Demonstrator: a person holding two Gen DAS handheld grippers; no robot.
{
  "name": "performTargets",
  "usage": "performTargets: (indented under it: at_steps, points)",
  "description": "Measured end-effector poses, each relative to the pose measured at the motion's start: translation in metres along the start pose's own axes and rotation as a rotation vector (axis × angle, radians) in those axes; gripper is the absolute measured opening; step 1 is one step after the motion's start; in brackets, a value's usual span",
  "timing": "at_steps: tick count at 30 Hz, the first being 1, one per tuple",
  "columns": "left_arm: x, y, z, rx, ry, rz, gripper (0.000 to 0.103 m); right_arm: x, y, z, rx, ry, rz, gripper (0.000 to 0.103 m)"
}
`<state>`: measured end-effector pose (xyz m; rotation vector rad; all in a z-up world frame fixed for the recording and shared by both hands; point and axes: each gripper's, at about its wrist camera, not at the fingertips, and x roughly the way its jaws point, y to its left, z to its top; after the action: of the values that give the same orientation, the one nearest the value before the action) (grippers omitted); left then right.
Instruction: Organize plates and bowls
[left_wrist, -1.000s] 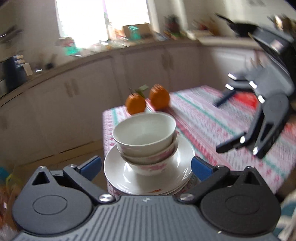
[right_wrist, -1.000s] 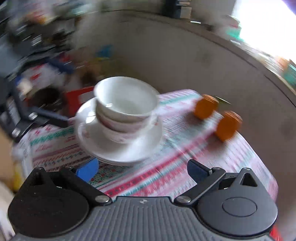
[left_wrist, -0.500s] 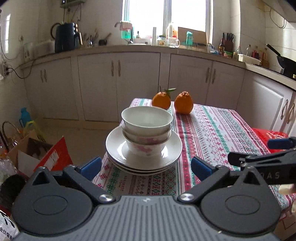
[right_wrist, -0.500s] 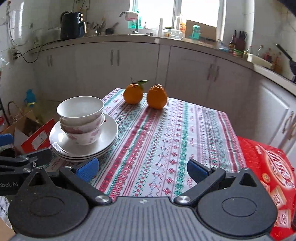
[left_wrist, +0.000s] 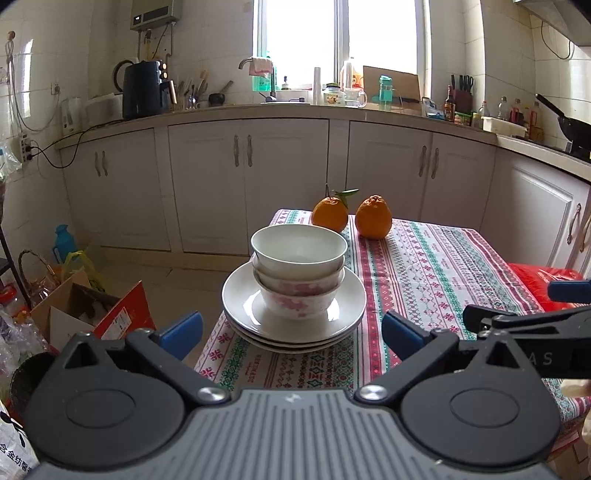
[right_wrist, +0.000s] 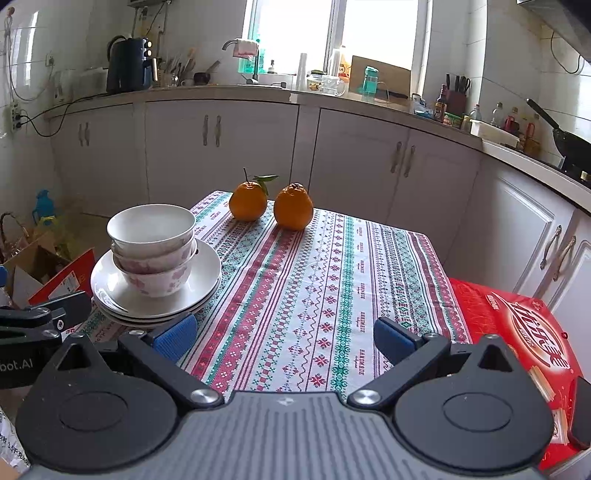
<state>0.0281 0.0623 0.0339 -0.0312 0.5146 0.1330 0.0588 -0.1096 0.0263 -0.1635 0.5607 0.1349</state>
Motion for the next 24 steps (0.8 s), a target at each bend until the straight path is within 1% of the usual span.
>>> performTargets:
  at_steps: [24]
  points:
    - [-0.0011,-0.0045,0.0014,-0.004,0.000,0.007,0.102,-0.0032,-0.0011,-0.0006,0.002,-0.019,-0.018,0.103]
